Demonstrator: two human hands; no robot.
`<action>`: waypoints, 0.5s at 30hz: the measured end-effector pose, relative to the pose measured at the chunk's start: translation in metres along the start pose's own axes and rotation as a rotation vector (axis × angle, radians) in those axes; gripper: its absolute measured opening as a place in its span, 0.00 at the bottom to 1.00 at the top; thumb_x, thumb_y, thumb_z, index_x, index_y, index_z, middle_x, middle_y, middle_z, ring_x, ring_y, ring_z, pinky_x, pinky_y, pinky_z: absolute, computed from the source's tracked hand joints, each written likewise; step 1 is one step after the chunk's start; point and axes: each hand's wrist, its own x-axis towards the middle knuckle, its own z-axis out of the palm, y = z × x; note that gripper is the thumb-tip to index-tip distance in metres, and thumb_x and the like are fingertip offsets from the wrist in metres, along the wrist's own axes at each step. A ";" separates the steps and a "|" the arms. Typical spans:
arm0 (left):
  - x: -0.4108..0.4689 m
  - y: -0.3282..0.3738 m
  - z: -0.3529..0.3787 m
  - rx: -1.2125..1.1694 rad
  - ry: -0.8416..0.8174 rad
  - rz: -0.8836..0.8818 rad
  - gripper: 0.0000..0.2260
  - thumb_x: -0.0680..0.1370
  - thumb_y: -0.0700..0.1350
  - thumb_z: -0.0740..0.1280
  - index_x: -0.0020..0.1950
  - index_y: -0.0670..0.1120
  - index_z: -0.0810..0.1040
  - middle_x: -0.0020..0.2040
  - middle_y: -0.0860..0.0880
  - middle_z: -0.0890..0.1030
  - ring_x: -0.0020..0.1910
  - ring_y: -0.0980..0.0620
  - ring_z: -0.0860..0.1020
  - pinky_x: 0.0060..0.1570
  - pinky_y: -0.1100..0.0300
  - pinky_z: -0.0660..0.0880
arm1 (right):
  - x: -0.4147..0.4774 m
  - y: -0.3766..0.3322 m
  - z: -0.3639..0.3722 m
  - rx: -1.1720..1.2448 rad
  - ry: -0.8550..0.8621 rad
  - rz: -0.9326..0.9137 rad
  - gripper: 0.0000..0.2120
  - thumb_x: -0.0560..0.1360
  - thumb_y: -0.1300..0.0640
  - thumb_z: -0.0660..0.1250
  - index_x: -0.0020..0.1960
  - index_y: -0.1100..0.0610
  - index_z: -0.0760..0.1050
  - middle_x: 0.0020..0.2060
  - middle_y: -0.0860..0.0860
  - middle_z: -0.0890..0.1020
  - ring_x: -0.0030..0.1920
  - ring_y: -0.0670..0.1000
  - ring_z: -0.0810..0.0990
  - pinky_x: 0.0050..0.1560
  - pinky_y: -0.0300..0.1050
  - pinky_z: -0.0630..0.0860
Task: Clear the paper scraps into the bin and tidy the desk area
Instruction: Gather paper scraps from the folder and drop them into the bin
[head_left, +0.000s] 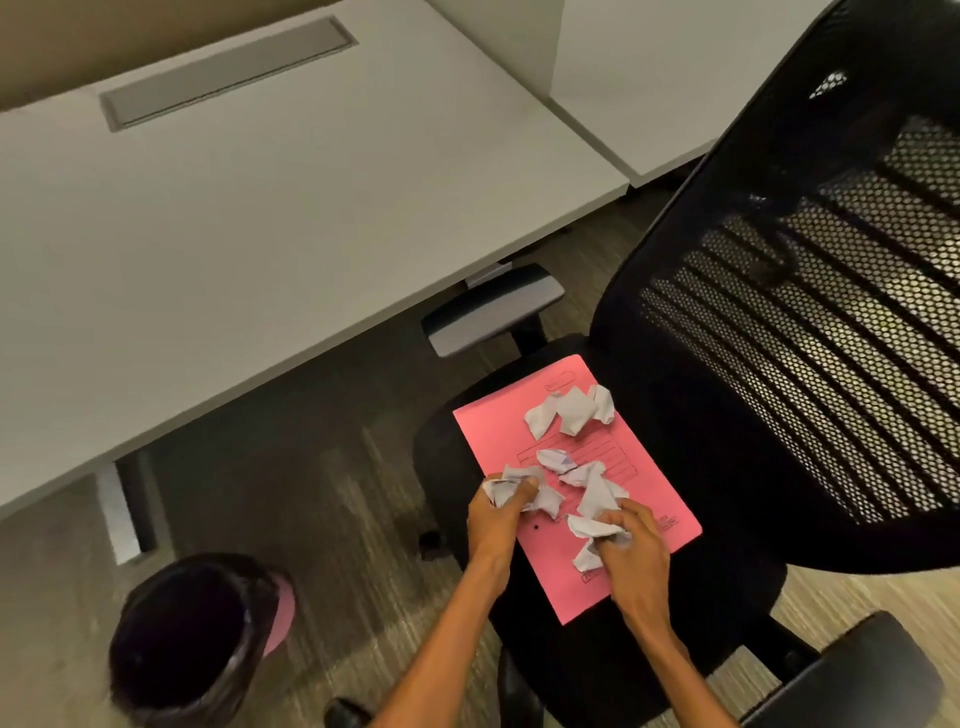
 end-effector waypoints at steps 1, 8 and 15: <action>-0.001 0.000 -0.004 -0.017 -0.008 -0.005 0.11 0.72 0.48 0.78 0.51 0.48 0.82 0.49 0.47 0.86 0.48 0.49 0.84 0.49 0.51 0.82 | -0.003 -0.002 0.002 -0.010 -0.004 -0.012 0.18 0.72 0.67 0.72 0.44 0.43 0.80 0.52 0.31 0.76 0.53 0.27 0.73 0.48 0.28 0.68; -0.006 0.003 -0.043 0.032 -0.032 -0.002 0.11 0.71 0.46 0.78 0.50 0.45 0.82 0.47 0.45 0.86 0.47 0.47 0.85 0.49 0.51 0.83 | -0.031 -0.032 0.041 -0.111 -0.101 -0.107 0.16 0.71 0.66 0.71 0.45 0.45 0.82 0.52 0.35 0.78 0.56 0.37 0.77 0.54 0.40 0.74; -0.002 0.008 -0.095 0.074 0.003 0.029 0.06 0.74 0.44 0.76 0.47 0.50 0.80 0.43 0.51 0.84 0.41 0.55 0.81 0.44 0.60 0.79 | -0.052 -0.058 0.089 -0.248 -0.302 -0.212 0.15 0.67 0.69 0.69 0.43 0.49 0.80 0.52 0.38 0.79 0.53 0.43 0.77 0.49 0.31 0.69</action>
